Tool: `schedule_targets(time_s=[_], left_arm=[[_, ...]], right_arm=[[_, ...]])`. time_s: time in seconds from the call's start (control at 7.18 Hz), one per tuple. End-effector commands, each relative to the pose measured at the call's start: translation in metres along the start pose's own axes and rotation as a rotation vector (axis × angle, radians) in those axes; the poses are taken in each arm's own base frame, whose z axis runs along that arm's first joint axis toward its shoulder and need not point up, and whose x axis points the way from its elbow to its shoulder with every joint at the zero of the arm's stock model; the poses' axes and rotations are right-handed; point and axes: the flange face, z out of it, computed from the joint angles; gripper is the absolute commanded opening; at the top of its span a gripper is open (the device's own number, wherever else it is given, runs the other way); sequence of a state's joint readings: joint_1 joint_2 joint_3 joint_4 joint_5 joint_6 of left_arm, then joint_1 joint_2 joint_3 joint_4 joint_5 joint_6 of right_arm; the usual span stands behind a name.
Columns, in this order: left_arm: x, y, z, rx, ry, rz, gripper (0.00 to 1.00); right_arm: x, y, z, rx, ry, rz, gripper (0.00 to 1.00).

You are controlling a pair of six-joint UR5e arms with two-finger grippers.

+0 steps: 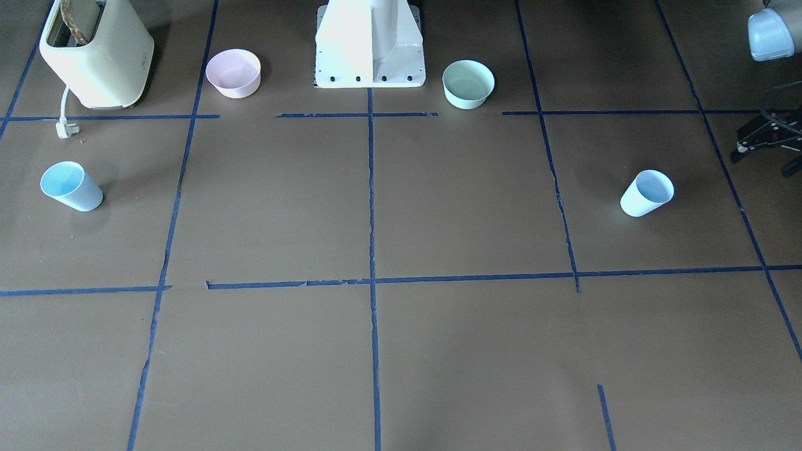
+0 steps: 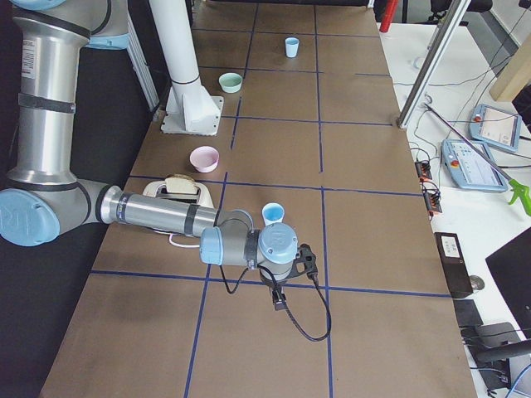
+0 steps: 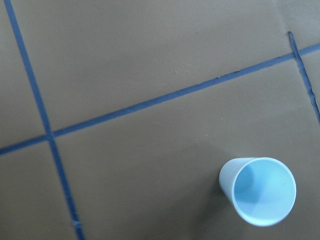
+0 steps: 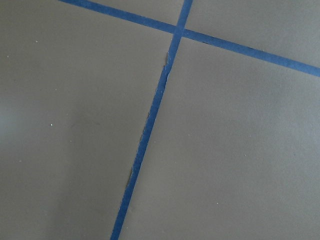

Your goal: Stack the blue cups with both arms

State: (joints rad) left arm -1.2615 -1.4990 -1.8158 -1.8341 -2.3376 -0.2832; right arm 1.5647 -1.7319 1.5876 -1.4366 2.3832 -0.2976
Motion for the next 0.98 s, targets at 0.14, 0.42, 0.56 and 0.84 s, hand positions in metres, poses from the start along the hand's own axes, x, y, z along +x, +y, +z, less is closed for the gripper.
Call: schedule_targets(time_s=[0.14,0.42,0.56,0.84], left_arm=[[0.08,0.033,0.099,0.018,-0.087,-0.224,1.0],[0.078,0.037,0.118,-0.012,-0.105,-0.222,1.0],[0.077,0.04,0.129,-0.03,-0.113,-0.22,1.0],[0.075,0.04,0.135,-0.043,-0.115,-0.228,0.08]], right_arm=[[0.0,0.0,0.0,0.0,-0.002,0.001,1.0],[0.0,0.0,0.001,-0.001,-0.001,0.002,1.0],[0.0,0.0,0.001,-0.001,-0.001,0.002,1.0],[0.0,0.0,0.001,-0.001,-0.001,0.002,1.0]])
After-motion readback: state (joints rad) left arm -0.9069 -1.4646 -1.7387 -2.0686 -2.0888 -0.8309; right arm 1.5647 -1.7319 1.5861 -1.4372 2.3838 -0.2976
